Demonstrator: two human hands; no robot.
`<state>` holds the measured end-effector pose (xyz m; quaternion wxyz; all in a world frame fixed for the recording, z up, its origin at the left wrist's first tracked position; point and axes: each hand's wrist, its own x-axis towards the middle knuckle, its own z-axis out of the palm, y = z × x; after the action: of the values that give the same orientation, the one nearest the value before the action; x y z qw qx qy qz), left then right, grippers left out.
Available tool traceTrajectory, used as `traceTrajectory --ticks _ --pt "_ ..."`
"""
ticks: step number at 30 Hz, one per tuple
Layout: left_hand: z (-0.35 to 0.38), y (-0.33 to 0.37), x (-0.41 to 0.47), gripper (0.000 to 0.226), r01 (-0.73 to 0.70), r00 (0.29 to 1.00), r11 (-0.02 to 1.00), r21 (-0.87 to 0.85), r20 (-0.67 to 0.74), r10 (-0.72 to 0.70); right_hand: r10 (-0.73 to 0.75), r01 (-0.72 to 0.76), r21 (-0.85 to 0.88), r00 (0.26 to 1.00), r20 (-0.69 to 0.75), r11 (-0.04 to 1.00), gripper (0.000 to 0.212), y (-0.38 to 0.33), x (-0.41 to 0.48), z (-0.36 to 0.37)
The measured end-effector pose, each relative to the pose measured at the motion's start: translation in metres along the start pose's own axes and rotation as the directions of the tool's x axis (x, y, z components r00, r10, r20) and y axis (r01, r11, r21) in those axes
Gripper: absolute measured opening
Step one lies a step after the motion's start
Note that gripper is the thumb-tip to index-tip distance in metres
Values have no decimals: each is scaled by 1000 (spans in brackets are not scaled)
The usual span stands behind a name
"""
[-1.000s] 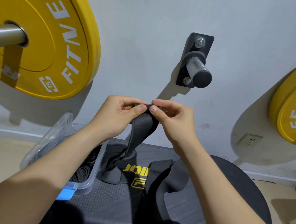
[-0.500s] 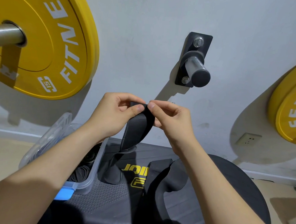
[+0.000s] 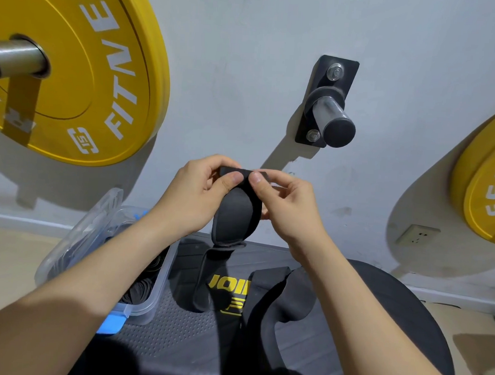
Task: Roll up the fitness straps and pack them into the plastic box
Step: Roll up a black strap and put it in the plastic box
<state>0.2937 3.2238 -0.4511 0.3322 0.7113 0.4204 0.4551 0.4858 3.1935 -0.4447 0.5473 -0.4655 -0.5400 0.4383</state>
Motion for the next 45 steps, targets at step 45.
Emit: traceTrajectory --ticks 45 --pt "10 11 -3 9 -38 999 999 15 15 37 -17 28 78 991 -135 997 16 -1 -6 15"
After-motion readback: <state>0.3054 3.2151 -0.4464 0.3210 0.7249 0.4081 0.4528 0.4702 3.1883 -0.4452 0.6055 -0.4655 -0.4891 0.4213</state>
